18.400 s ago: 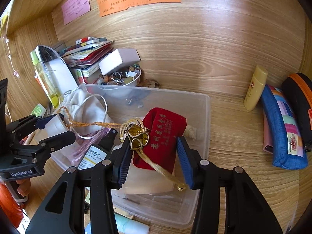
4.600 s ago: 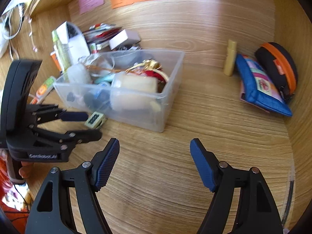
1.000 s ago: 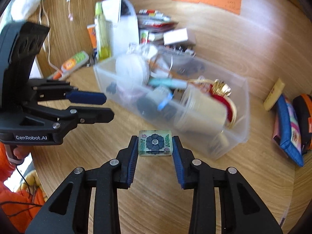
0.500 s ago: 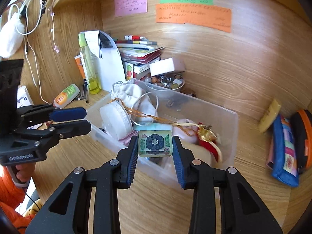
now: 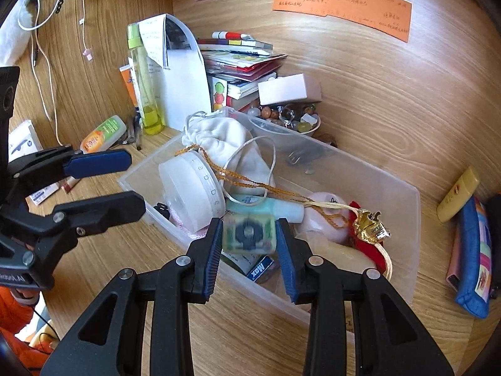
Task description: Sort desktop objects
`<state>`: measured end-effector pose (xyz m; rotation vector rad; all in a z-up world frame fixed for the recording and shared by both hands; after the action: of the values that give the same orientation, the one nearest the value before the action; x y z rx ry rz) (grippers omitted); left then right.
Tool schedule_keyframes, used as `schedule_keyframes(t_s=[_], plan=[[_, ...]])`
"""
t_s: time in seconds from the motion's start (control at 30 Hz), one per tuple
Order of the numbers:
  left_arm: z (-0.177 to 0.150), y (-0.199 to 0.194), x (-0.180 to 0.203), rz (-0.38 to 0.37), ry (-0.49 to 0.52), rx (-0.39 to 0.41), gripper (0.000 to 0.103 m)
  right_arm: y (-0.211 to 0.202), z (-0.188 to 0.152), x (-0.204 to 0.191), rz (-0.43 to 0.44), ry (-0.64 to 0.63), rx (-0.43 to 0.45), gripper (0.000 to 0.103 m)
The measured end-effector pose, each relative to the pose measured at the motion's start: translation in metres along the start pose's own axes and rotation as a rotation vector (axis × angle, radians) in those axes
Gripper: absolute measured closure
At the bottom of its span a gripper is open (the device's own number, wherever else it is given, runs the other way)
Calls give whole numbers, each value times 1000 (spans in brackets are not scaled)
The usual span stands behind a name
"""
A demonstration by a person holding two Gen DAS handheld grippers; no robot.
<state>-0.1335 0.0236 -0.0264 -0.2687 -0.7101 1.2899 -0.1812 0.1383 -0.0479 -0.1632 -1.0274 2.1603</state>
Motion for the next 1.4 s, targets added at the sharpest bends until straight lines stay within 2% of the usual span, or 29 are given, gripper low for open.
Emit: schedule_keyframes(t_s=[0.1,0.17,0.3,0.43,0.5,0.63,0.73,0.83,0.87,1.03,1.1,1.17,1.4], plan=[[1,-2,-5,11,-6,12,35,1,1,1,-10,-6,-1,72],[2,-5,-7,18,-5,26,33,1,2,2,-17,-6,-4,70],[3,-10,-9,24,-7,43,27,-3,2,2,-33,-5,3,55],[4,-16,-10,54,8,84,23,-13,2,4,-49,3,25,52],[4,-19,-10,59,7,96,19,-20,1,6,-63,10,34,42],[4,-25,-9,58,4,114,11,-32,-2,8,-109,17,51,36],[2,-31,-7,59,4,124,9,-41,-5,7,-126,28,62,31],[1,-33,-7,81,-4,123,3,-50,-9,4,-144,28,73,21],[1,-34,-9,96,-8,125,2,-54,-10,2,-151,27,78,19],[-1,-41,-15,136,-30,124,2,-71,-16,-2,-169,30,93,18],[-2,-47,-16,158,-28,141,2,-78,-19,-3,-158,55,103,9],[-2,-54,-15,171,-19,165,2,-82,-23,-3,-164,84,111,6],[-12,-67,-4,175,4,192,2,-102,-34,-21,-265,95,159,5]])
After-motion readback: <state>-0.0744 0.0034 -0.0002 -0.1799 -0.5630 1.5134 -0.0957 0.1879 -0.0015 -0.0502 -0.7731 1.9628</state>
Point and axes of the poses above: each gripper's, at about its wrist camera, not at the fingertips, and y roughly the way its jaws point, x to its right, z to its top, the point moved 8 cm from there along y, roughly the way its jaws point, and after that the axes turned 13 degrees about -y, right-handed, at the moved point
